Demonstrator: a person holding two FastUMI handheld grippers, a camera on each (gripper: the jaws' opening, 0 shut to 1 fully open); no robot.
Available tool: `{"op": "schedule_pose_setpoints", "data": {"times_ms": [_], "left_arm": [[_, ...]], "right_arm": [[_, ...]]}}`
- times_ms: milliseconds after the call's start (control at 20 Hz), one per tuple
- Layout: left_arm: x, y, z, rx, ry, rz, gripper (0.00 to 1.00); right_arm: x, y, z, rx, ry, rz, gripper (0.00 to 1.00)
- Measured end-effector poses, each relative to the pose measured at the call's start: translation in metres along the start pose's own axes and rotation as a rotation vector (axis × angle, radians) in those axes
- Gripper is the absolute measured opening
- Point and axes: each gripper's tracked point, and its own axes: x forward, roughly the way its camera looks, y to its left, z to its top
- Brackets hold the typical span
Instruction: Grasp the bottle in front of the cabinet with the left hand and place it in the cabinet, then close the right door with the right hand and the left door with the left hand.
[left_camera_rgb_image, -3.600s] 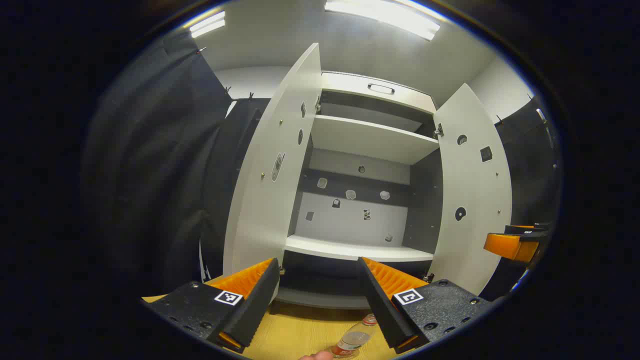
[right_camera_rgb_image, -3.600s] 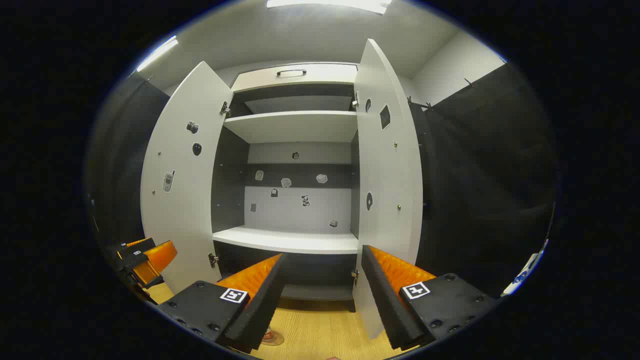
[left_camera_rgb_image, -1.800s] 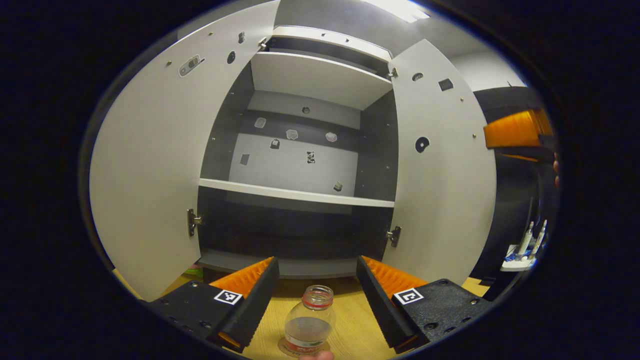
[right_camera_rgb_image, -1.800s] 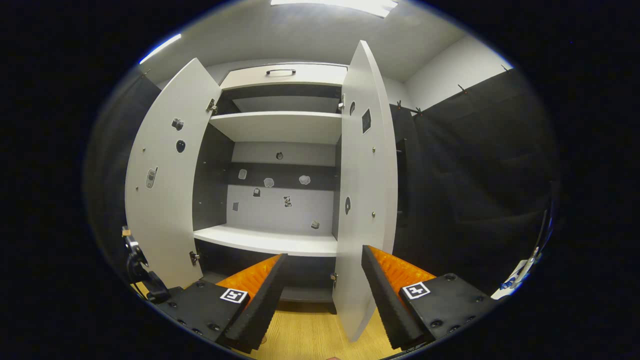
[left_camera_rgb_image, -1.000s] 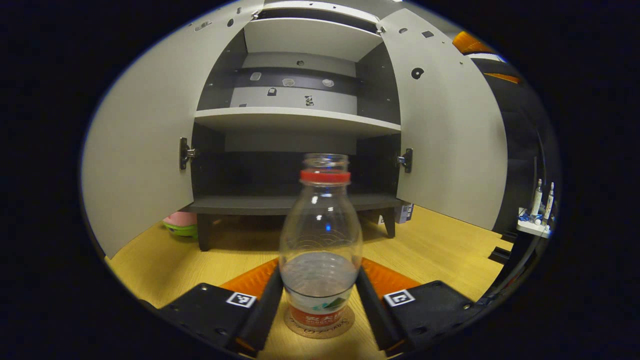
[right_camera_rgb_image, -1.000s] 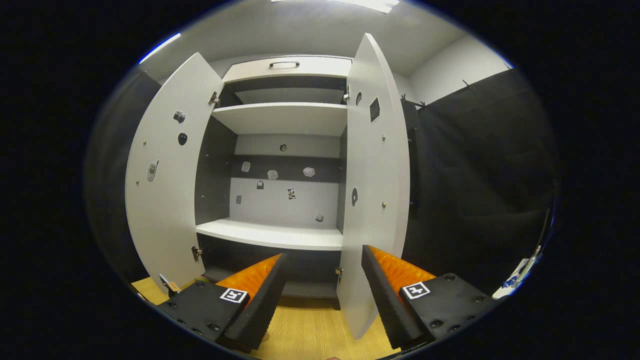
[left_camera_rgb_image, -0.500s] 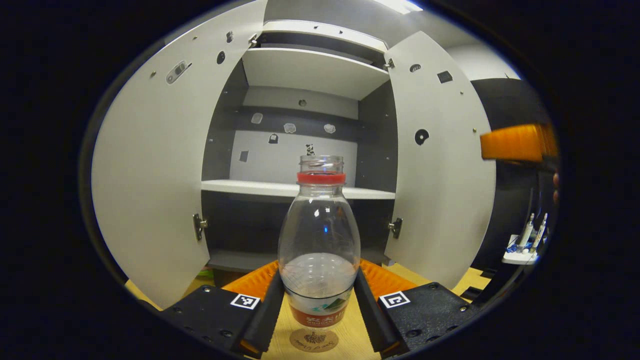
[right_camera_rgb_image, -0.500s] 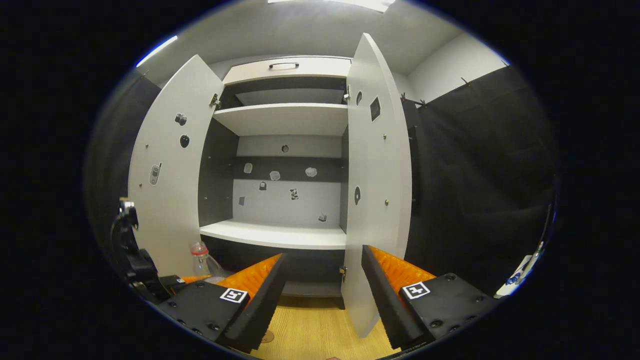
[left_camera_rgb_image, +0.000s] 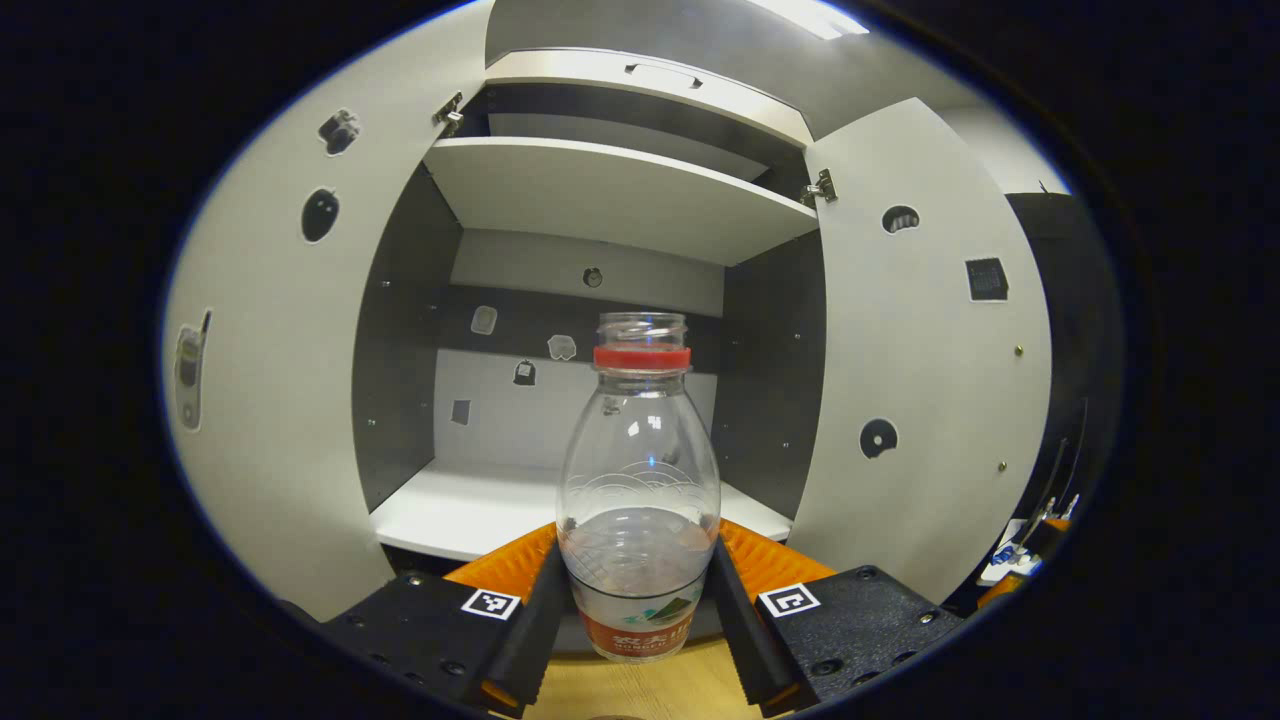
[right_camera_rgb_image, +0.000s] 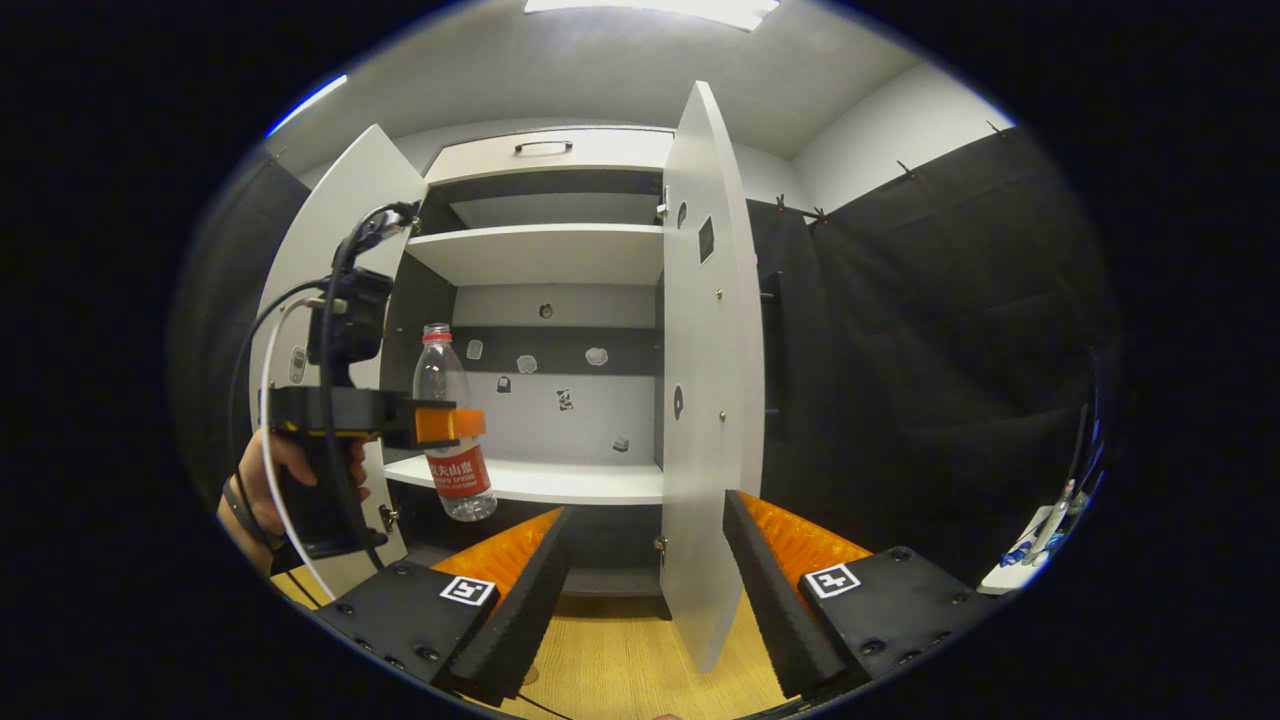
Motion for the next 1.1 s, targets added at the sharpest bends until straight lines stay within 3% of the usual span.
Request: {"op": "schedule_pose_setpoints", "data": {"times_ms": [250, 450, 650, 1100], "left_arm": [[0.096, 0.009, 0.036, 0.043, 0.071, 0.019, 0.72], [0.151, 0.019, 0.027, 0.107, 0.156, 0.04, 0.73], [0.178, 0.011, 0.001, 0.082, 0.207, 0.013, 0.73], [0.192, 0.026, -0.036, 0.03, 0.227, 0.08, 0.74]], "right_arm": [[-0.017, -0.037, 0.007, -0.008, -0.019, -0.092, 0.96], [-0.028, -0.073, 0.005, 0.009, -0.013, -0.184, 0.96], [-0.035, -0.103, 0.007, 0.025, -0.021, -0.257, 0.96], [-0.043, -0.133, 0.002, 0.02, -0.014, -0.338, 0.96]]}}
